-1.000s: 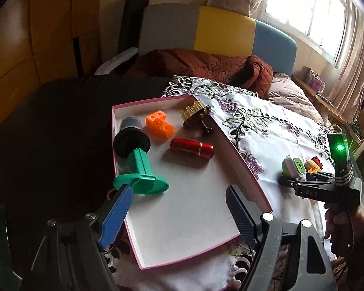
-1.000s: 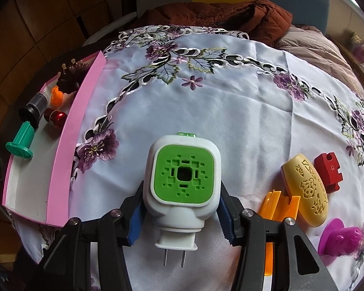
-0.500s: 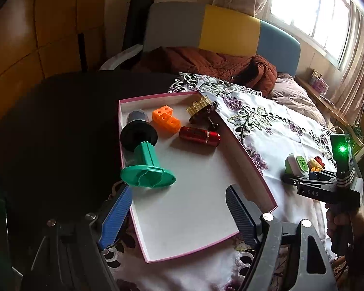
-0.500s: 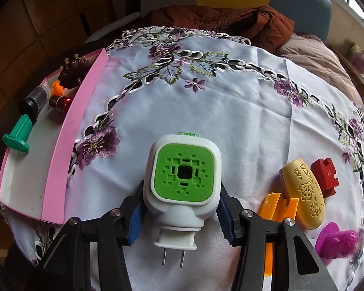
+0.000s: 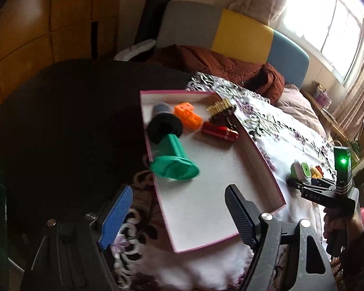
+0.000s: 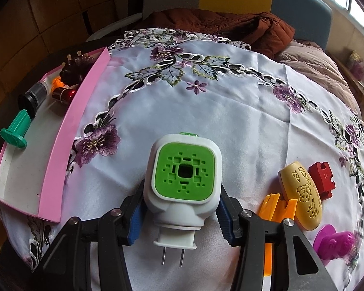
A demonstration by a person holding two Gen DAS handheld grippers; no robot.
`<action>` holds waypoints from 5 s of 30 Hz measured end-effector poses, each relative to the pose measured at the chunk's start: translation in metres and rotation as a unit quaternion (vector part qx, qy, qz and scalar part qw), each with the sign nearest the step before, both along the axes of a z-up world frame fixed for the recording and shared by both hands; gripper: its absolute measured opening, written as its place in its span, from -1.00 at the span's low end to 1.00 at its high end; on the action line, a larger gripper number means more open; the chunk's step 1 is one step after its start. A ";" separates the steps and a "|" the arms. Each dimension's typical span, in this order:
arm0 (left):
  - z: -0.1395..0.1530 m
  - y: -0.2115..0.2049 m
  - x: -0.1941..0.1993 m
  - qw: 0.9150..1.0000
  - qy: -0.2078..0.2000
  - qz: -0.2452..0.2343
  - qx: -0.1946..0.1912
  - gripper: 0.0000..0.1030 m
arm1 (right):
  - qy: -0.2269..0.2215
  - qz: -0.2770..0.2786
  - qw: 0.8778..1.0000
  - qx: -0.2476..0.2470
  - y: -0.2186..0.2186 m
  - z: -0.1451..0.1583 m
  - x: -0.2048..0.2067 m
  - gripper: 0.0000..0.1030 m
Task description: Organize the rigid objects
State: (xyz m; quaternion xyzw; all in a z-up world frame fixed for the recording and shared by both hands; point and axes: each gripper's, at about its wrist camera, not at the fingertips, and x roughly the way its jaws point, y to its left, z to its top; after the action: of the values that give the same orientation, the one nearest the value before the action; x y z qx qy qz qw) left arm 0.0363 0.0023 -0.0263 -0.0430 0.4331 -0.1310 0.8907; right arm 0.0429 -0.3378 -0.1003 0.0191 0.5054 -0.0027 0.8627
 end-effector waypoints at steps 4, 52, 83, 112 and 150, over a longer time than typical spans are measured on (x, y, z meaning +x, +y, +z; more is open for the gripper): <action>0.006 0.021 -0.002 1.000 -0.017 0.004 0.006 0.53 | 0.004 -0.006 1.000 0.000 0.001 0.000 0.001 0.00; -0.011 0.007 -0.013 1.000 0.000 -0.013 0.020 0.46 | 0.007 0.154 0.987 -0.034 0.158 0.039 0.053 0.00; -0.017 0.008 -0.009 1.000 0.010 -0.004 0.013 0.46 | 0.012 0.163 0.986 -0.042 0.168 0.020 0.067 -0.10; -0.008 -0.009 -0.018 0.999 -0.005 -0.020 0.036 0.46 | -0.080 0.097 0.992 -0.013 0.116 0.071 0.013 0.30; 0.002 -0.217 -0.018 0.957 -0.001 -0.289 0.015 0.39 | -0.147 -0.439 0.882 0.088 -0.214 0.071 -0.092 0.58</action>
State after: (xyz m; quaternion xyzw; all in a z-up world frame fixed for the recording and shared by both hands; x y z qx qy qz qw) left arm 0.0180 -0.2146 -0.0241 0.0972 0.4282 -0.3760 0.8160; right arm -0.0491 -0.5514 -0.0294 0.3155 0.3104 -0.3340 0.8322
